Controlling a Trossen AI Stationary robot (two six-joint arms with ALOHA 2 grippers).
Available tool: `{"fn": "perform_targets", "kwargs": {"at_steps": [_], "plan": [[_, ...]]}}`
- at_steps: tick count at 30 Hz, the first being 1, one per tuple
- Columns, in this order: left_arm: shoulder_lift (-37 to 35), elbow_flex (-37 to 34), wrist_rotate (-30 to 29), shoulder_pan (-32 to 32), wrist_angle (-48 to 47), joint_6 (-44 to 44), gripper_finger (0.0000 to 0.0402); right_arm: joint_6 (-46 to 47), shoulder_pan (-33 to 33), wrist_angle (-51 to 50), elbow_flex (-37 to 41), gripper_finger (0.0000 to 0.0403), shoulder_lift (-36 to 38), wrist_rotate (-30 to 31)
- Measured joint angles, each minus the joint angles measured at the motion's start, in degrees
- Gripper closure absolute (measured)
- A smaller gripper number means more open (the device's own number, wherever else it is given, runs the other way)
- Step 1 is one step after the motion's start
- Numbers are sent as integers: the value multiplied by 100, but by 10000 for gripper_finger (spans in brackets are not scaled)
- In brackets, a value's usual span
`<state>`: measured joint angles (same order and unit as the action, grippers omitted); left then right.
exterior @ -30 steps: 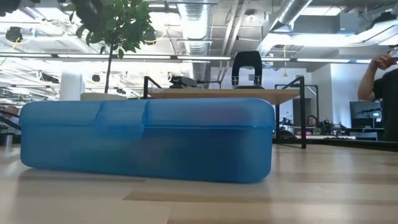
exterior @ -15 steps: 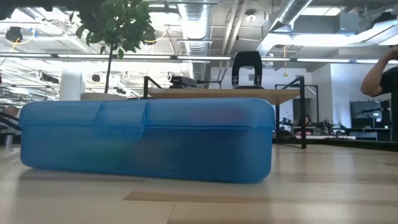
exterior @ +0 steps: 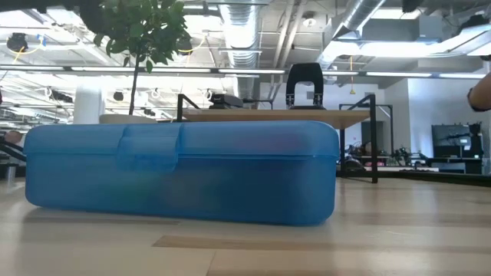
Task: Pack school essentials
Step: Return to Home Position
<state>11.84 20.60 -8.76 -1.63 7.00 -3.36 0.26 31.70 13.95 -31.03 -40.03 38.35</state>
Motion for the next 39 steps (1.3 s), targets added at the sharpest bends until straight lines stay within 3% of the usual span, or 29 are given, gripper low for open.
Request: {"fn": "perform_targets", "kwargs": {"at_steps": [7,13,20,24,32,39], "plan": [[-1167,0,-50,3,-1080,13,402,-351,53,-19,695,401,1242,-245],[-1121,101,-47,3,-1162,243,401,-1099,-2,-139,954,401,2442,-251],[-1173,62,-231,3,-1404,493,401,-1294,3,-1241,1140,401,3930,-409],[-1170,-218,-194,0,-1150,353,402,-1364,-41,-1495,1382,401,3979,-510],[-1161,-1347,178,0,453,59,401,-1345,-118,-976,1996,401,3986,-855],[-1163,-1713,453,0,668,7,401,-1158,-285,-961,2538,401,3984,-853]]}}
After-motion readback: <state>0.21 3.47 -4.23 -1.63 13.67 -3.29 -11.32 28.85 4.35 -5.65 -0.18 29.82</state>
